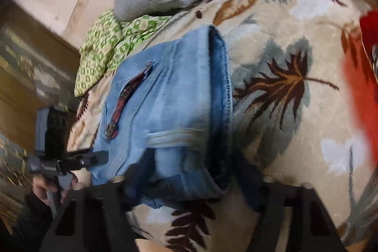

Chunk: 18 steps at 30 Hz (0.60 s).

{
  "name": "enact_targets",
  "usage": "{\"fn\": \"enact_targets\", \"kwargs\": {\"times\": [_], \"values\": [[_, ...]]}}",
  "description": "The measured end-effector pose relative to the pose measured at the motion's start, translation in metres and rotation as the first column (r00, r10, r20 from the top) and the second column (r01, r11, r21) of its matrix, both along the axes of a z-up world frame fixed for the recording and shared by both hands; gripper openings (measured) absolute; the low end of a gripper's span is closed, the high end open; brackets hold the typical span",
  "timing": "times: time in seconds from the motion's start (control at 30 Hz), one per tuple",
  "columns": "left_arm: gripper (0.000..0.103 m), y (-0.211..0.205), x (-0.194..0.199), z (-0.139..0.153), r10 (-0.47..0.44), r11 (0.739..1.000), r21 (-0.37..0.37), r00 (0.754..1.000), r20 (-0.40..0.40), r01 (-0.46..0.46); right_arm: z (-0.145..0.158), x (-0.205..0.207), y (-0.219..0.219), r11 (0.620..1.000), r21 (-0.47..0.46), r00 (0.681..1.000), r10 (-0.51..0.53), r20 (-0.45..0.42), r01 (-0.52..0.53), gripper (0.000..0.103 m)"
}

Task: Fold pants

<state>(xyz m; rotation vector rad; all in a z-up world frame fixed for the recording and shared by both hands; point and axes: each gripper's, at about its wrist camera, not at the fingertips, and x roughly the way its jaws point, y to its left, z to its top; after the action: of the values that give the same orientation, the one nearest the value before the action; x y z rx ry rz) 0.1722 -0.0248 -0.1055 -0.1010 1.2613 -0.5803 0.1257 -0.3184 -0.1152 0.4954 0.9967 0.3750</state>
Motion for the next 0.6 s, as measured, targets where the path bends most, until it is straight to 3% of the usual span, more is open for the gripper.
{"fn": "enact_targets", "kwargs": {"times": [0.03,0.07,0.2,0.33,0.47,0.6], "values": [[0.077,-0.002,-0.002,0.004,-0.015,1.000,0.015,1.000,0.022,0.015,0.004,-0.002,0.001,1.000,-0.007,1.000,0.020,0.022,-0.020,0.040],[0.069,-0.005,-0.004,0.007,-0.025,0.999,0.030,0.999,0.036,0.024,0.008,-0.004,0.003,0.999,-0.022,0.999,0.030,0.035,-0.030,0.037],[0.067,-0.016,-0.015,0.012,-0.041,0.993,0.116,0.994,0.105,0.029,0.004,-0.006,0.010,0.997,-0.070,0.999,0.039,0.035,-0.037,0.035],[0.067,-0.030,-0.028,0.009,-0.040,0.980,0.200,0.980,0.193,0.001,-0.007,-0.007,0.009,0.998,-0.056,0.999,0.031,0.033,-0.029,0.035],[0.067,-0.030,-0.025,0.006,-0.029,0.978,0.207,0.977,0.213,-0.016,-0.005,-0.009,0.017,0.992,-0.124,0.998,0.044,0.052,-0.037,0.035],[0.067,-0.028,-0.024,0.005,-0.031,0.977,0.213,0.974,0.224,-0.018,-0.006,-0.007,0.017,0.992,-0.123,0.998,0.038,0.049,-0.032,0.035]]}}
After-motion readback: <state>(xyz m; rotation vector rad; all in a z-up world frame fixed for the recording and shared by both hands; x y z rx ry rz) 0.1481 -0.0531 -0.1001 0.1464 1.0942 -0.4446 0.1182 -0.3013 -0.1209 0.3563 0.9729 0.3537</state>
